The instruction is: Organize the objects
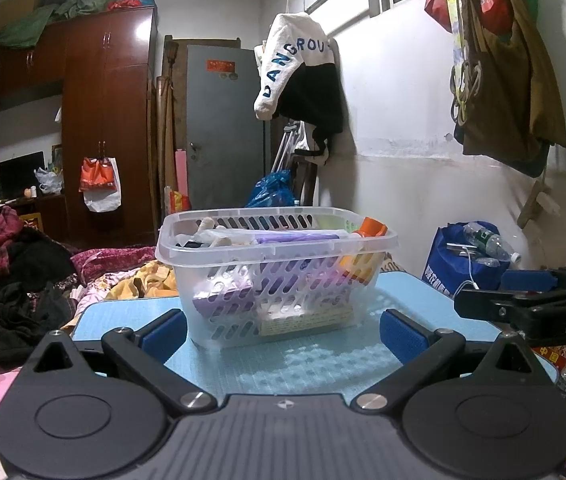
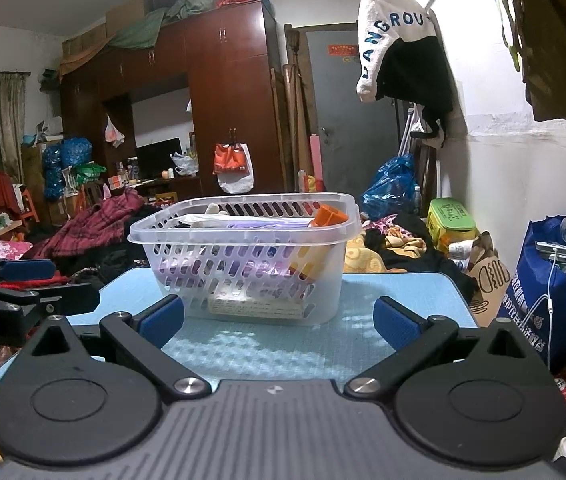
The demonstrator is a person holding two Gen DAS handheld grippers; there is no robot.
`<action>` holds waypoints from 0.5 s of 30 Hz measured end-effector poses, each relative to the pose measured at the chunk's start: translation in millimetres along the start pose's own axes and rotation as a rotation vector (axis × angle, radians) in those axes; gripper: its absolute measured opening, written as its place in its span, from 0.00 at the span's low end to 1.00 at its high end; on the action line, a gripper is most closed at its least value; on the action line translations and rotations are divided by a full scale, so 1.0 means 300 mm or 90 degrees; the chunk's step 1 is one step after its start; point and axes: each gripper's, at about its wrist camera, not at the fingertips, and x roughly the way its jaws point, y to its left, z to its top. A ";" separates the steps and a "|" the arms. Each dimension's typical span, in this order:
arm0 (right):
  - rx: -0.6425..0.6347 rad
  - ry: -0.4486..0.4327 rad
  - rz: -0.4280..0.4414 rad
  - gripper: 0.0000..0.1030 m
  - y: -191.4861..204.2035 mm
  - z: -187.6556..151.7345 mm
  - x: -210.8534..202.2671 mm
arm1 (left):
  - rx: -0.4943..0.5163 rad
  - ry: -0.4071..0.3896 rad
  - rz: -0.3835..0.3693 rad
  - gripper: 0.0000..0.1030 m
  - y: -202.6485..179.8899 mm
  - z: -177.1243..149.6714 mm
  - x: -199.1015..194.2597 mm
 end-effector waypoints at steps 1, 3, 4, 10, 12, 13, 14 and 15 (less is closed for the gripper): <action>0.000 0.000 0.000 1.00 0.000 0.000 0.000 | 0.000 0.000 0.000 1.00 -0.001 0.001 0.000; 0.000 0.000 0.000 1.00 0.000 0.000 0.001 | 0.000 0.000 0.000 1.00 0.000 0.001 0.000; 0.000 0.000 0.001 1.00 0.000 0.000 0.001 | 0.000 0.000 0.000 1.00 0.000 0.001 0.000; 0.002 -0.001 0.001 1.00 -0.001 -0.002 0.003 | -0.001 0.001 0.003 1.00 0.002 0.001 0.003; 0.001 0.000 0.002 1.00 0.000 -0.001 0.005 | -0.001 0.002 0.003 1.00 0.003 0.000 0.004; 0.000 0.000 0.003 1.00 0.002 -0.002 0.008 | -0.001 0.002 0.002 1.00 0.003 -0.001 0.005; -0.001 0.000 0.003 1.00 0.004 -0.002 0.008 | -0.001 0.003 0.002 1.00 0.003 -0.002 0.006; -0.001 0.000 0.004 1.00 0.005 -0.002 0.009 | -0.001 0.003 0.001 1.00 0.004 -0.003 0.006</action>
